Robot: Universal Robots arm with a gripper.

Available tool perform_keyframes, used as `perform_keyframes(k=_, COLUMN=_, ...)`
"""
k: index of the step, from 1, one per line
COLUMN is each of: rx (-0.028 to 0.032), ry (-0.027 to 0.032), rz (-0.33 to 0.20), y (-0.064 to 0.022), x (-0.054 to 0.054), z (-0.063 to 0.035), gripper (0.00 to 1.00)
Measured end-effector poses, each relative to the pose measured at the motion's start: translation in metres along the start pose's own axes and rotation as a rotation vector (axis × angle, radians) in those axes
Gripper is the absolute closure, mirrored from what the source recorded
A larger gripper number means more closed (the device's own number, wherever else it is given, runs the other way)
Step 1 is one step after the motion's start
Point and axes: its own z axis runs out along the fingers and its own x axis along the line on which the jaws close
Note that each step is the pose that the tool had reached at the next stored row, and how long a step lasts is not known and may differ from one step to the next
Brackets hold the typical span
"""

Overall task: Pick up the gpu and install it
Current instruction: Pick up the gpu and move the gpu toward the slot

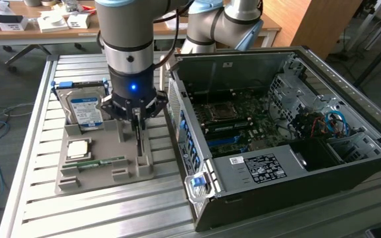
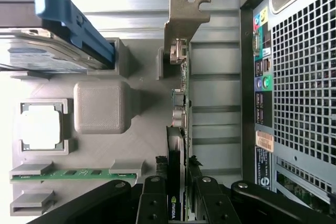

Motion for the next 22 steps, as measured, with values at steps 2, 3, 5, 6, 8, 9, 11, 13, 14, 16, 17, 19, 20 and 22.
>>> perform_keyframes(k=2, rx=-0.0035, ry=0.0003, rz=-0.001, y=0.0003, x=0.0, z=-0.0055, gripper=0.74)
perform_keyframes(k=3, rx=-0.0054, ry=0.0004, rz=-0.002, y=0.0005, x=0.0, z=-0.0081, gripper=0.74)
perform_keyframes(k=5, rx=-0.0088, ry=0.0005, rz=-0.003, y=0.0008, x=0.0, z=-0.0131, gripper=0.74)
perform_keyframes(k=6, rx=-0.0102, ry=0.0007, rz=-0.004, y=0.001, x=-0.001, z=-0.0156, gripper=0.74)
perform_keyframes(k=8, rx=-0.0135, ry=0.0009, rz=-0.005, y=0.0013, x=-0.001, z=-0.0215, gripper=0.74)
perform_keyframes(k=9, rx=-0.0144, ry=0.001, rz=-0.005, y=0.0015, x=-0.001, z=-0.0246, gripper=0.74)
perform_keyframes(k=11, rx=-0.0159, ry=0.0011, rz=-0.006, y=0.0019, x=-0.001, z=-0.0308, gripper=0.74)
perform_keyframes(k=13, rx=-0.0171, ry=0.0011, rz=-0.006, y=0.0023, x=-0.001, z=-0.0375, gripper=0.74)
perform_keyframes(k=14, rx=-0.0178, ry=0.0012, rz=-0.006, y=0.0025, x=-0.001, z=-0.0404, gripper=0.74)
perform_keyframes(k=16, rx=-0.0188, ry=0.0012, rz=-0.006, y=0.0029, x=-0.001, z=-0.0469, gripper=0.74)
perform_keyframes(k=17, rx=-0.0192, ry=0.0013, rz=-0.007, y=0.0031, x=-0.002, z=-0.0502, gripper=0.74)
perform_keyframes(k=19, rx=-0.0199, ry=0.0013, rz=-0.007, y=0.0035, x=-0.002, z=-0.0572, gripper=0.74)
perform_keyframes(k=20, rx=-0.0205, ry=0.0014, rz=-0.007, y=0.0037, x=-0.002, z=-0.0612, gripper=0.74)
perform_keyframes(k=22, rx=-0.0213, ry=0.0014, rz=-0.007, y=0.0042, x=-0.002, z=-0.069, gripper=0.74)
